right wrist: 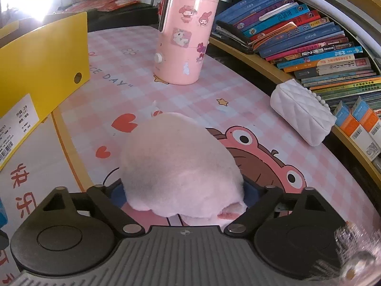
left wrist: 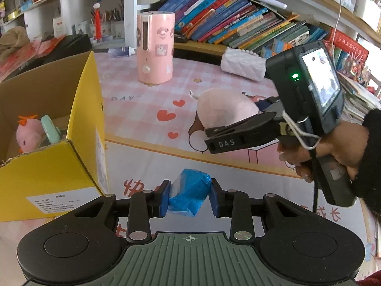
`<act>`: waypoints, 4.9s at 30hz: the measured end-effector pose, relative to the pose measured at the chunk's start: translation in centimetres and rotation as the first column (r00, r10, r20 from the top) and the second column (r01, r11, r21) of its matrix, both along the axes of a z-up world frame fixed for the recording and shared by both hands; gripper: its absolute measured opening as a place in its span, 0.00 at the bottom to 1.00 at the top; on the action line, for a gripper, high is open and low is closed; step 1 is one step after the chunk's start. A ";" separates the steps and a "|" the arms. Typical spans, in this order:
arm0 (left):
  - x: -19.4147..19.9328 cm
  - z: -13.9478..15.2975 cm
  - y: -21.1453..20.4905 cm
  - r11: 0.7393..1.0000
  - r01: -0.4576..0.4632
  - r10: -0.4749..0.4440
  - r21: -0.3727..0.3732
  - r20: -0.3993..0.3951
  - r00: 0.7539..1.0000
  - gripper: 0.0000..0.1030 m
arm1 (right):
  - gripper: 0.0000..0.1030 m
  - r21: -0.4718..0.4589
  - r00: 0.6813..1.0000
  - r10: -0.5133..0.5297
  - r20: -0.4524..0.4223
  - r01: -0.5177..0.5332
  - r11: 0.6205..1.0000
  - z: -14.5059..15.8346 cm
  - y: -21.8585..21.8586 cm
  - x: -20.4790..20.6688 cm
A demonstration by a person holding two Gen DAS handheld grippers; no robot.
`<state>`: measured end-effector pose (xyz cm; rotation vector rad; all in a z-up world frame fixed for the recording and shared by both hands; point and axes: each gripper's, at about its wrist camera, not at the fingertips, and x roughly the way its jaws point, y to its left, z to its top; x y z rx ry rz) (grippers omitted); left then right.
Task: Organize objects
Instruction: 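Grasp the blue object with the left tool while the right tool grasps the pink plush pig, then lift and carry the blue object and plush pig over the yellow box, then lower both into the yellow box and open both tools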
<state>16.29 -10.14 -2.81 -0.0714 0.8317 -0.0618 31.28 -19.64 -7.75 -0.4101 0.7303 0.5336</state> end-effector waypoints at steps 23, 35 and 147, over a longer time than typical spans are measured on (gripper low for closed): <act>-5.8 2.7 6.2 0.995 -0.006 0.019 -0.100 0.131 0.991 0.31 | 0.82 0.207 0.947 -0.309 -0.087 0.321 0.924 7.3 -3.0 -13.3; -11.2 3.1 12.1 0.991 -0.034 0.051 -0.133 0.126 0.991 0.31 | 0.82 0.207 0.940 -0.313 -0.136 0.336 0.919 7.3 2.6 -20.9; 0.1 2.4 19.7 0.965 -0.251 0.242 0.076 0.110 0.964 0.51 | 0.84 0.031 0.978 0.196 -0.076 -0.194 0.981 7.8 27.2 -1.3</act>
